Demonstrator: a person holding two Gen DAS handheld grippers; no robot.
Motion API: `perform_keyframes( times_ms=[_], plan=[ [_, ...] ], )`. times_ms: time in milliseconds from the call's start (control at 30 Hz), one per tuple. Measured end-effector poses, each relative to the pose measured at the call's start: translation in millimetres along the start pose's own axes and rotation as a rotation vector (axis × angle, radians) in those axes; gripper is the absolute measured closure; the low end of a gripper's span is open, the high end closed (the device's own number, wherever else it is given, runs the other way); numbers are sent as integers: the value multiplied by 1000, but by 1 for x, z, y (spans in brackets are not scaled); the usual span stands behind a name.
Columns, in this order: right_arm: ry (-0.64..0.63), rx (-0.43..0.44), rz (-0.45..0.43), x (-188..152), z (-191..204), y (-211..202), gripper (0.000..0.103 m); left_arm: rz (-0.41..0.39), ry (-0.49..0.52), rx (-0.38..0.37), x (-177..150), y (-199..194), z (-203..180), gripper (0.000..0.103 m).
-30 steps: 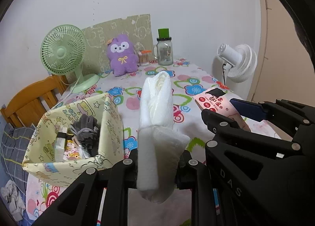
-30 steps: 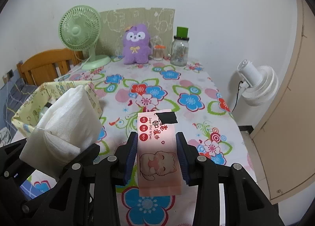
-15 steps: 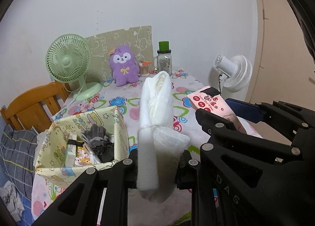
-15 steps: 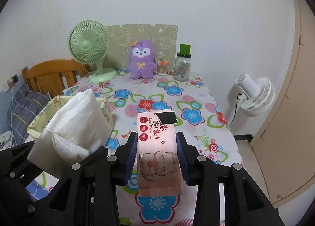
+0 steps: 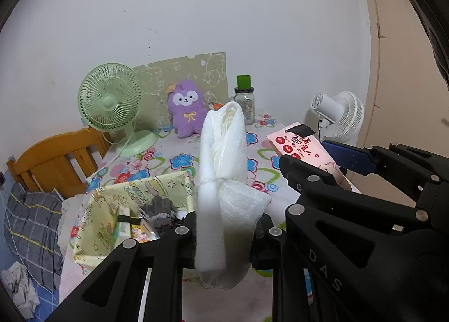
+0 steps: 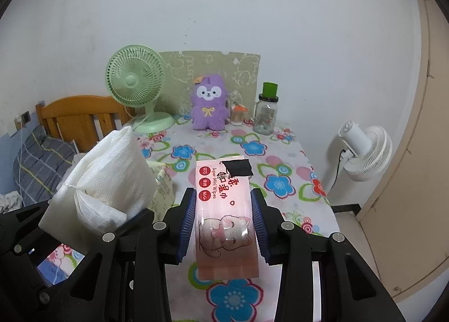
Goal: Organize soft objects
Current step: 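Carry the white cloth and pink tissue pack over the fabric box with both tools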
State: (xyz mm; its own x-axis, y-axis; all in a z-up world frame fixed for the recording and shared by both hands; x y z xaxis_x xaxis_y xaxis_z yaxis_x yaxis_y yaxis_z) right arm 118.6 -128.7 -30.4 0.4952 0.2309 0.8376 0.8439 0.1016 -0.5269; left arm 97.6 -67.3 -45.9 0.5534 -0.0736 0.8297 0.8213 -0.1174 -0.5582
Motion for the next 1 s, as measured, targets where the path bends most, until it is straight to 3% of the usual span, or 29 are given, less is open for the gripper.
perform_keyframes(
  times_ms=[633,1000],
  plan=[
    [-19,27,-8,33,43,24,61,-6,-18,35,17,13,55,83],
    [-23,84,36,38,71,54,61,17,-45,65,14,33,86,82]
  ],
)
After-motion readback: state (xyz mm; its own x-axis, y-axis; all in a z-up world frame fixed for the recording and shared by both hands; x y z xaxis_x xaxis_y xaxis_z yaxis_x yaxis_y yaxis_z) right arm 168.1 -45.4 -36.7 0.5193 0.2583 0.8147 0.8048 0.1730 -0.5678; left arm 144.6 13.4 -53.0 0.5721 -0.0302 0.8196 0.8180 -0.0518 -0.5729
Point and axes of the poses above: each gripper's, at about its wrist camera, not at the fingertips, and y roughly the way its jaws point, z to its left, x to its top, the point moved 10 cm from there along y, roughly the way its jaws point, and after that the axes turned 6 degrees about -y, right-handed, at the moved point
